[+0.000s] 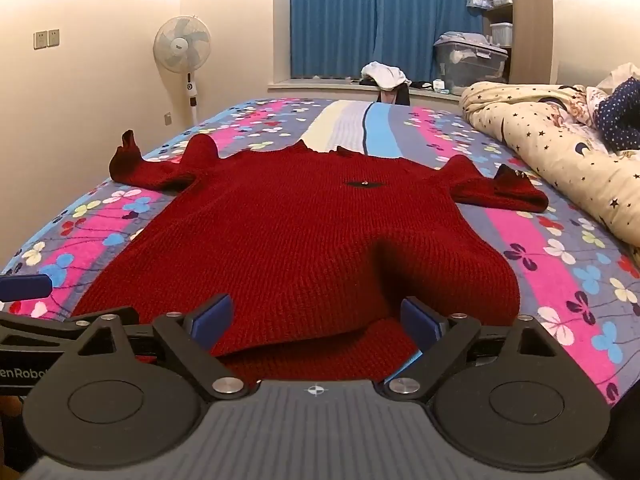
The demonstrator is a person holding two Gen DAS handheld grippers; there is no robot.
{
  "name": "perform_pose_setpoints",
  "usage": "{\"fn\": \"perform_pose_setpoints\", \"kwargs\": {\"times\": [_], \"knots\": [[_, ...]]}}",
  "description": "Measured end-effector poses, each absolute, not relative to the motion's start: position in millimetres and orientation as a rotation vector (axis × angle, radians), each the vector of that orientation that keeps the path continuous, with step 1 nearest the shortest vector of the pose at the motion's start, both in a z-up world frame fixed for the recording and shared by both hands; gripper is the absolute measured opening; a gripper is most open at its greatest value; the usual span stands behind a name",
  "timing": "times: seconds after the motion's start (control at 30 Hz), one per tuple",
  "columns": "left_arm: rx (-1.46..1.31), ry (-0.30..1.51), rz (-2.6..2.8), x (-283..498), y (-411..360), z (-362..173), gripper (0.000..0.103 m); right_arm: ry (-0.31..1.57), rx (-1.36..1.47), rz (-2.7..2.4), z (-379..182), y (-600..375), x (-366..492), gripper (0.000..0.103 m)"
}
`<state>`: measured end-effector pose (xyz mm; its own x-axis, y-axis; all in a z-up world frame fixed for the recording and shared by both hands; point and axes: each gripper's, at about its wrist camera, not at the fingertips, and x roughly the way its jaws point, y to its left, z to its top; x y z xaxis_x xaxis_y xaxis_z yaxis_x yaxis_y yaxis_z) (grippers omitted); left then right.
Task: Fold small clothes
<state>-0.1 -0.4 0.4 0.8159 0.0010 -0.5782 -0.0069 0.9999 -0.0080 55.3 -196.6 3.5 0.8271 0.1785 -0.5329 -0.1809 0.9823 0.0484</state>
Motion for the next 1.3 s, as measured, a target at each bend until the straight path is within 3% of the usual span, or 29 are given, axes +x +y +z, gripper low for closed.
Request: {"fn": "perform_pose_setpoints", "kwargs": {"times": [1.3], "knots": [[-0.012, 0.624, 0.008, 1.1, 1.4, -4.1, 0.103, 0.556, -0.011, 0.195, 3.1, -195.0, 54.4, 0.090]]}}
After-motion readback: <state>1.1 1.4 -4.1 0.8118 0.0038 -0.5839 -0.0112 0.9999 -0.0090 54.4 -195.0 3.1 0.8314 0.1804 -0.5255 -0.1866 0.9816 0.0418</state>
